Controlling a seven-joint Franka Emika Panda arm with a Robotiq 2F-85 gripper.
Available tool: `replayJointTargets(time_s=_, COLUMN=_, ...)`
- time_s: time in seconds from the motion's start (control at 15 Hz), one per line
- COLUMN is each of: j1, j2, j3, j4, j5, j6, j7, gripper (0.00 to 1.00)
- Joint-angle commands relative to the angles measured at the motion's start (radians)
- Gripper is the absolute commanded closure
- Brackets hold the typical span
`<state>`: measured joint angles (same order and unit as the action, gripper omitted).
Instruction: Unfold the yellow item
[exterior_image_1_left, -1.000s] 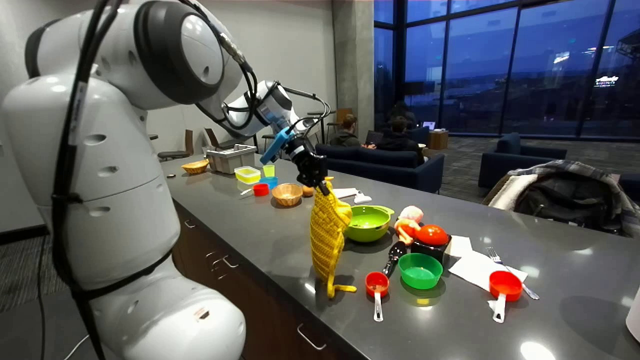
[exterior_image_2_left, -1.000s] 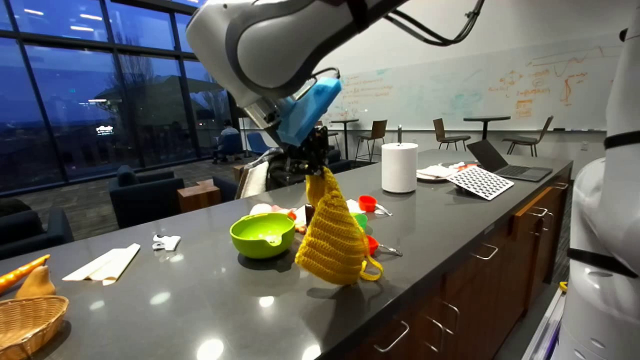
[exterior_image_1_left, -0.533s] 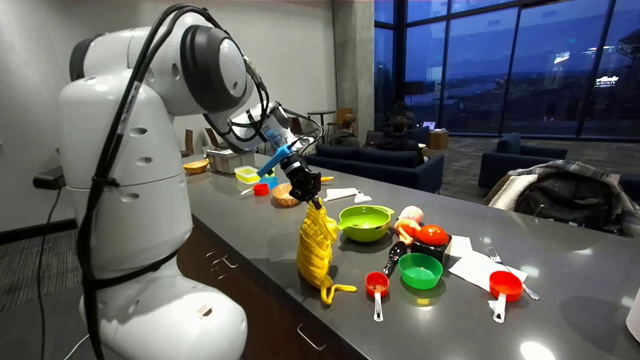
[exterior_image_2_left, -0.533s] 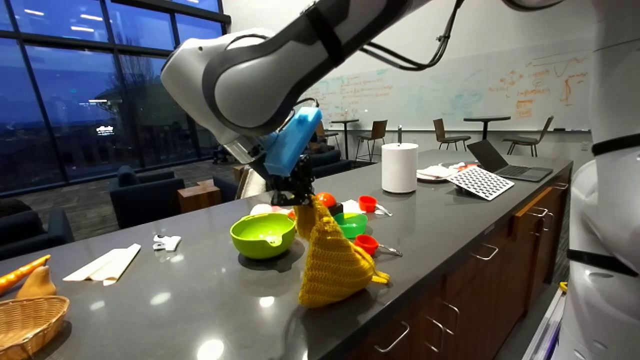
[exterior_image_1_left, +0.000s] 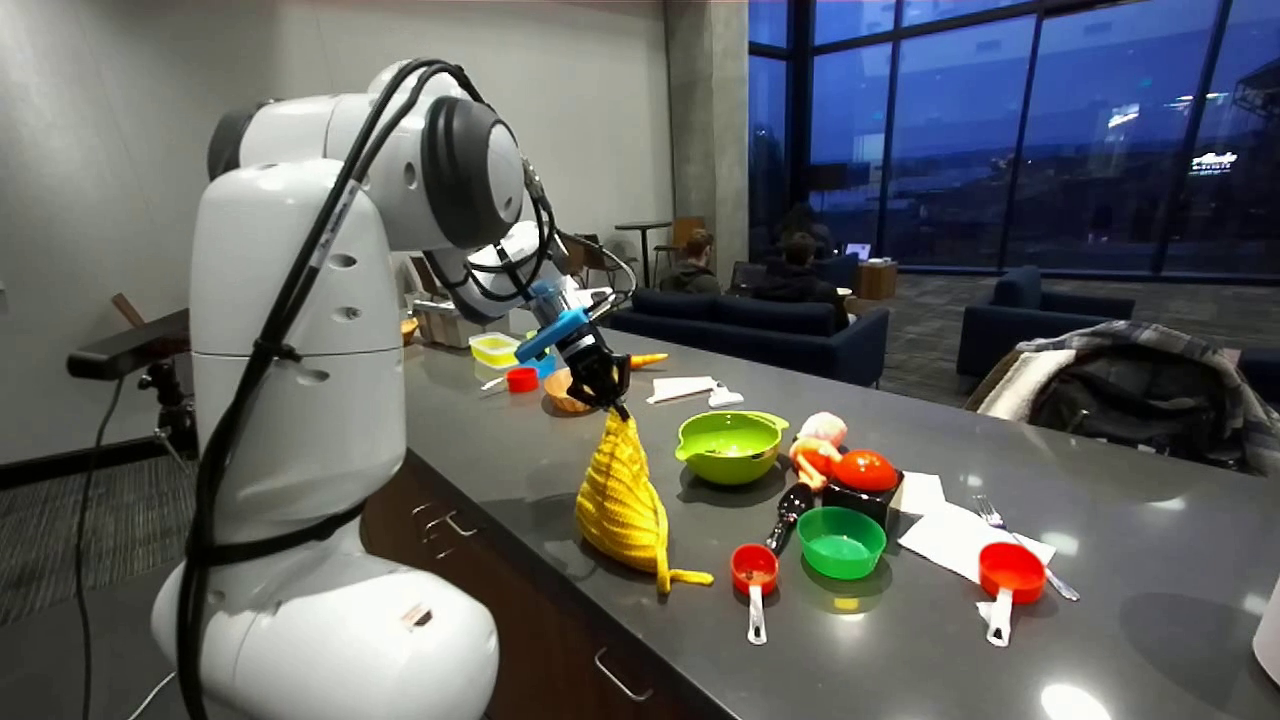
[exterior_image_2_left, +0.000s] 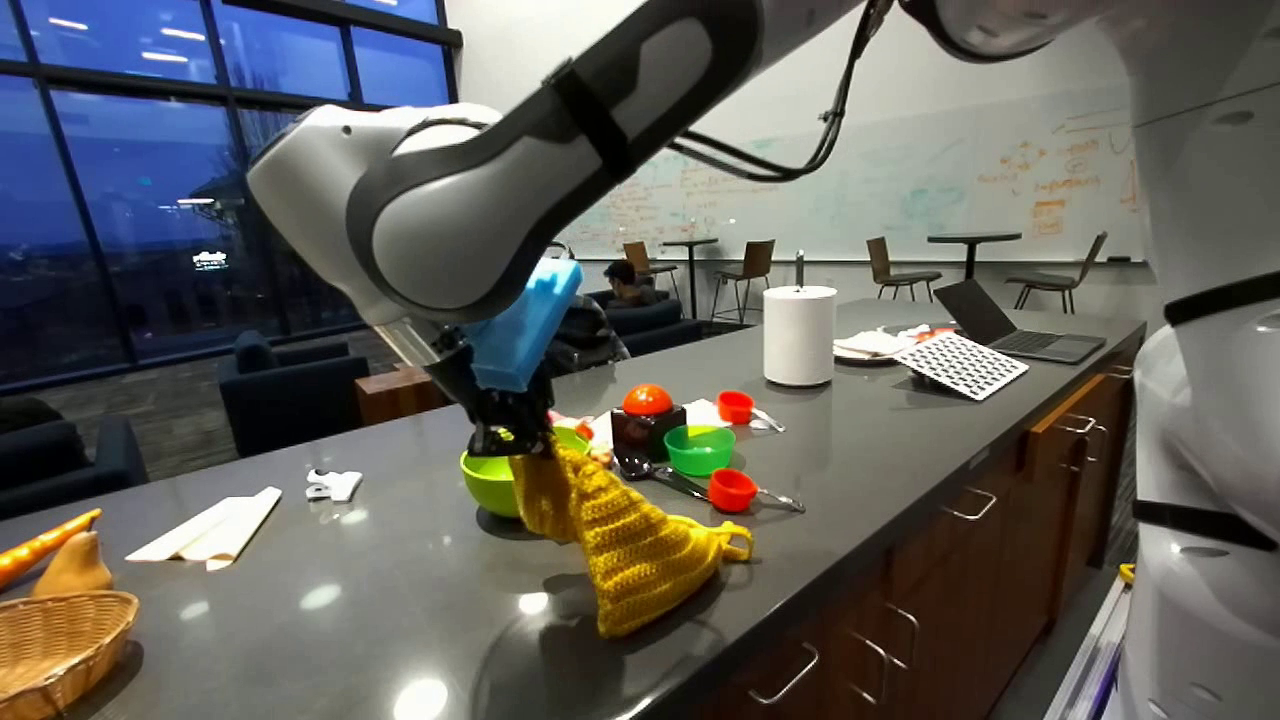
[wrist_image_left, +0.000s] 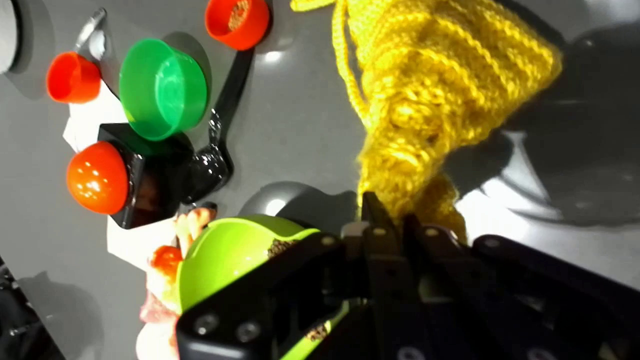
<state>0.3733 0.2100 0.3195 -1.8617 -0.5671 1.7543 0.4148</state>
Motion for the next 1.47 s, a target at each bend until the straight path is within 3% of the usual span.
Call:
replayJointTargets(time_s=0.0, j1=0.026, j2=0.074, j3=-0.006, j4=0.068, j5=0.006, j6=0.105, j7=-0.048, gripper=0.99)
replayJointTargets(time_s=0.53, j1=0.080, j2=0.225, j3=-0.017, j4=0.180, j5=0.112, j6=0.333, j7=-0.110, gripper=0.99)
replayJointTargets(time_s=1.0, j1=0.100, j2=0.337, j3=-0.030, j4=0.267, j5=0.264, j6=0.426, j7=-0.186, gripper=0.99)
replayJointTargets(time_s=1.07, j1=0.105, j2=0.346, j3=-0.036, j4=0.277, j5=0.271, j6=0.423, j7=-0.192, gripper=0.69)
replayJointTargets(time_s=1.2, j1=0.110, j2=0.354, j3=-0.048, j4=0.285, j5=0.281, j6=0.419, j7=-0.195, gripper=0.64)
replayJointTargets(time_s=1.4, j1=0.118, j2=0.346, j3=-0.069, j4=0.285, j5=0.274, j6=0.418, j7=-0.180, gripper=0.45)
